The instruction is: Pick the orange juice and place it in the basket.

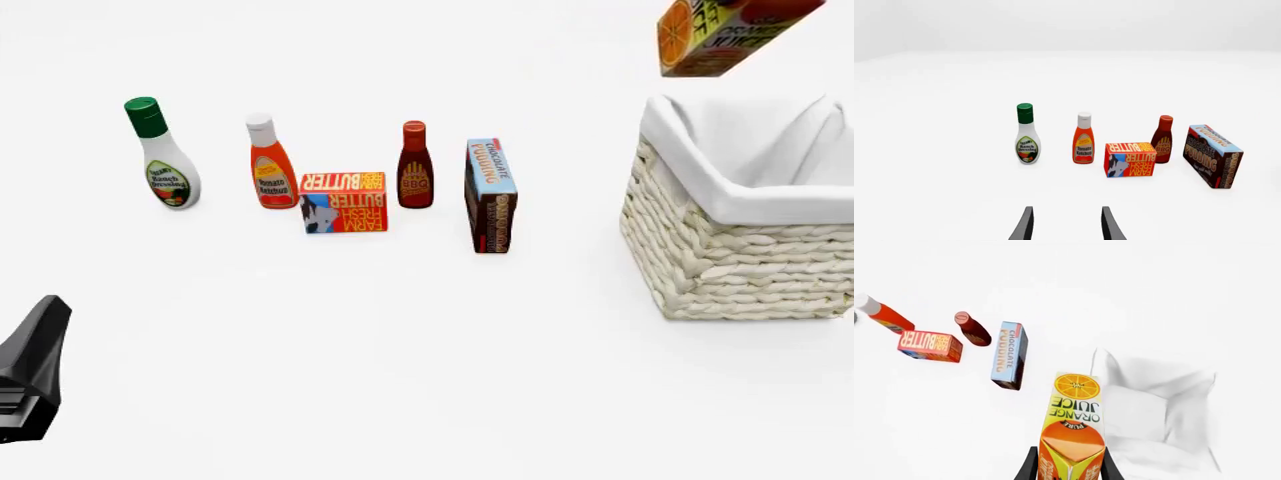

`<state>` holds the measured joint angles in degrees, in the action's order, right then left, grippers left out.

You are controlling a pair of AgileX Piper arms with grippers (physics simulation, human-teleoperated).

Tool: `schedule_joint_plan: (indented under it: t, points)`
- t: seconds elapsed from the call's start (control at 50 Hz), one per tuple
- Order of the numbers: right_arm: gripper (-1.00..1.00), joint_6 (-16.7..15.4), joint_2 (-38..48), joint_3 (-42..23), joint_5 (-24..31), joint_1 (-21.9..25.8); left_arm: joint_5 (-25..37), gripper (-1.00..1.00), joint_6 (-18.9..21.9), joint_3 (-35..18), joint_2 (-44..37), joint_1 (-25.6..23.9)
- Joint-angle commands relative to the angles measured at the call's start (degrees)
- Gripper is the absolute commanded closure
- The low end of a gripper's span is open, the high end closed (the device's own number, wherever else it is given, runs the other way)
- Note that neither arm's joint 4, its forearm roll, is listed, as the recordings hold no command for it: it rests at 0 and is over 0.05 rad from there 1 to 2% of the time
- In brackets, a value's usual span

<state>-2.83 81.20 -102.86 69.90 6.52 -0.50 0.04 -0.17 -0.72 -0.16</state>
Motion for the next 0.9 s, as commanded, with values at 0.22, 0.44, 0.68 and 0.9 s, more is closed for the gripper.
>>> schedule_joint_plan:
  t: [0.22, 0.44, 0.68, 0.9]
  points:
    - [1.00, -0.14, -1.99, 0.75, 0.00, -3.69, 0.00, -1.00, -0.01, 0.00, -0.01, 0.00]
    - [1.00, -0.86, -3.27, 1.97, 0.00, -5.92, 0.00, -1.00, 0.00, 0.00, -0.01, 0.01]
    - [1.00, -1.76, -4.35, 2.99, 0.00, -8.27, 0.00, -1.00, 0.00, 0.00, 0.00, 0.01]
    - [1.00, -1.47, -4.81, 3.27, 0.00, -9.72, 0.00, -1.00, -0.01, 0.00, 0.00, 0.00]
